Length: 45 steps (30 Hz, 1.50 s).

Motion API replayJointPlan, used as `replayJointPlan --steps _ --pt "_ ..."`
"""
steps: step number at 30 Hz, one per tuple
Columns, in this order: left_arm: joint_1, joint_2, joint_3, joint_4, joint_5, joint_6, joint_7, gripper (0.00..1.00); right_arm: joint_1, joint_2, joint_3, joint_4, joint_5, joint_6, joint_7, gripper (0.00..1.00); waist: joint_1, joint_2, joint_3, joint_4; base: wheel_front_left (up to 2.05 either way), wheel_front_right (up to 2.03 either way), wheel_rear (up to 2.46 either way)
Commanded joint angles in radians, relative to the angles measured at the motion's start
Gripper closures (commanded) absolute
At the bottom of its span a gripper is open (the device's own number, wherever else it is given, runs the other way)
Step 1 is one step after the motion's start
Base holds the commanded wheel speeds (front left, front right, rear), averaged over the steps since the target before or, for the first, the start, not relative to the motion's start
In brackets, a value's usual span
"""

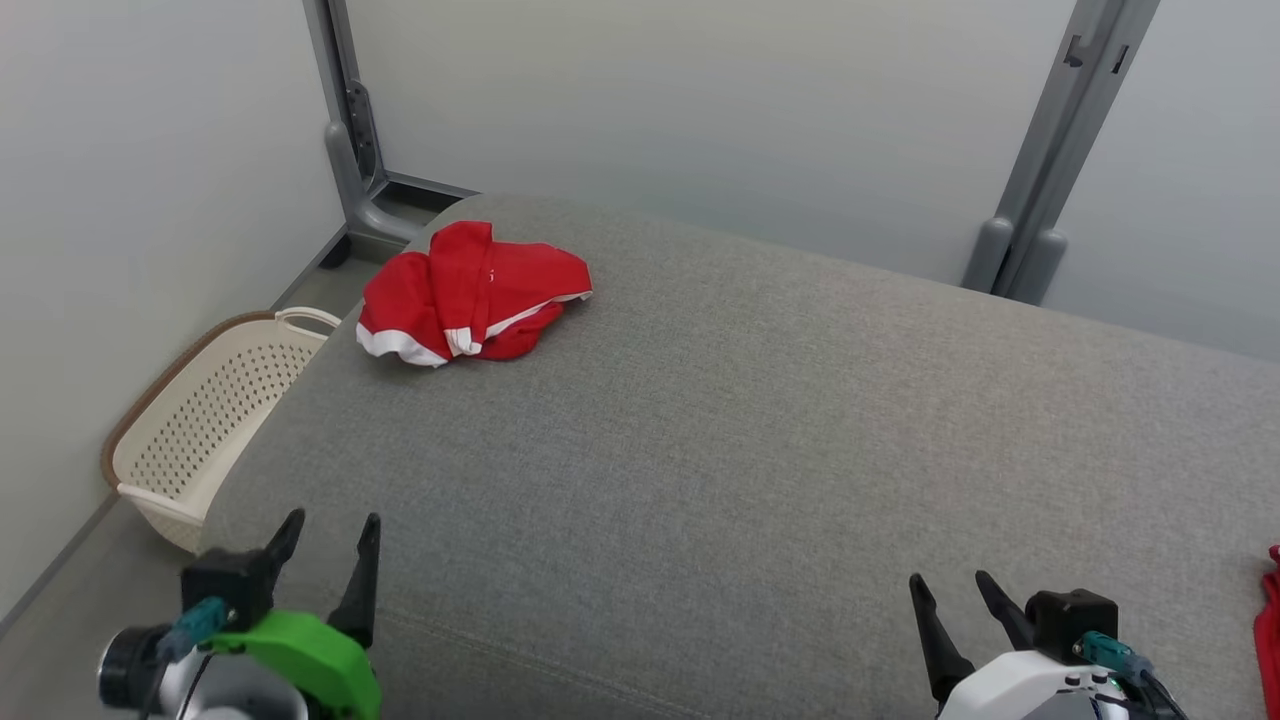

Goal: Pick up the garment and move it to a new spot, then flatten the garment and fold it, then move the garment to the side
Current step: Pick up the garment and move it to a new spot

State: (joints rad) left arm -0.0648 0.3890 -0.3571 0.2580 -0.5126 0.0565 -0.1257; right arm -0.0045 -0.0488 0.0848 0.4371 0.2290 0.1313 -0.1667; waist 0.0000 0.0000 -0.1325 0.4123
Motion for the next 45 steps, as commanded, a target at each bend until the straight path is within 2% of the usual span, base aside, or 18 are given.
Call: replayJointPlan --steps 1,6,10,16,21,28,36,40,45 --pt "-0.074 -0.015 -0.025 0.038 0.003 -0.031 0.036 0.00 0.000 -0.004 -0.006 -0.018 -0.017 -0.001 0.009 0.00 0.0000 0.0000 0.019 0.016 0.00 0.00 0.00" --pt "-0.234 -0.052 -0.086 0.154 0.005 -0.092 0.146 0.00 0.019 -0.004 -0.024 -0.074 -0.040 -0.001 0.036 0.00 0.0000 0.0000 0.054 0.042 0.00 0.00 0.00" --pt "-0.405 -0.111 -0.122 0.277 0.005 -0.131 0.211 0.00 0.034 -0.004 -0.045 -0.185 -0.080 -0.001 0.081 0.00 0.0000 0.0000 0.125 0.055 0.00 0.00 0.00" --pt "-0.611 -0.177 -0.123 0.446 -0.019 -0.158 0.221 0.00 0.042 -0.004 -0.038 -0.403 -0.160 -0.001 0.185 0.00 0.0000 0.0000 0.257 0.014 0.00 0.00 0.00" --pt "-0.741 -0.199 -0.124 0.572 -0.031 -0.170 0.216 0.00 0.034 -0.027 -0.013 -0.564 -0.193 -0.001 0.264 0.00 0.0000 0.0000 0.355 -0.029 0.00 0.00 0.00" --pt "-0.898 -0.189 -0.150 0.703 -0.017 -0.180 0.230 0.00 0.043 -0.079 0.016 -0.741 -0.197 -0.001 0.357 0.00 0.0000 0.0000 0.471 -0.076 0.00 0.00 0.00" --pt "-1.021 -0.164 -0.158 0.813 -0.031 -0.186 0.252 0.00 0.067 -0.116 0.001 -0.890 -0.202 -0.001 0.421 0.00 0.0000 0.0000 0.577 -0.127 0.00 0.00 0.00" --pt "-1.063 -0.140 -0.141 0.866 -0.044 -0.181 0.253 0.00 0.067 -0.125 -0.006 -0.942 -0.208 -0.001 0.437 0.00 0.0000 0.0000 0.614 -0.160 0.00 0.00 0.00" --pt "-1.088 -0.122 -0.134 0.923 -0.051 -0.147 0.259 0.00 0.090 -0.139 -0.008 -0.989 -0.208 -0.001 0.453 0.00 0.0000 0.0000 0.637 -0.190 0.00 0.00 0.00"
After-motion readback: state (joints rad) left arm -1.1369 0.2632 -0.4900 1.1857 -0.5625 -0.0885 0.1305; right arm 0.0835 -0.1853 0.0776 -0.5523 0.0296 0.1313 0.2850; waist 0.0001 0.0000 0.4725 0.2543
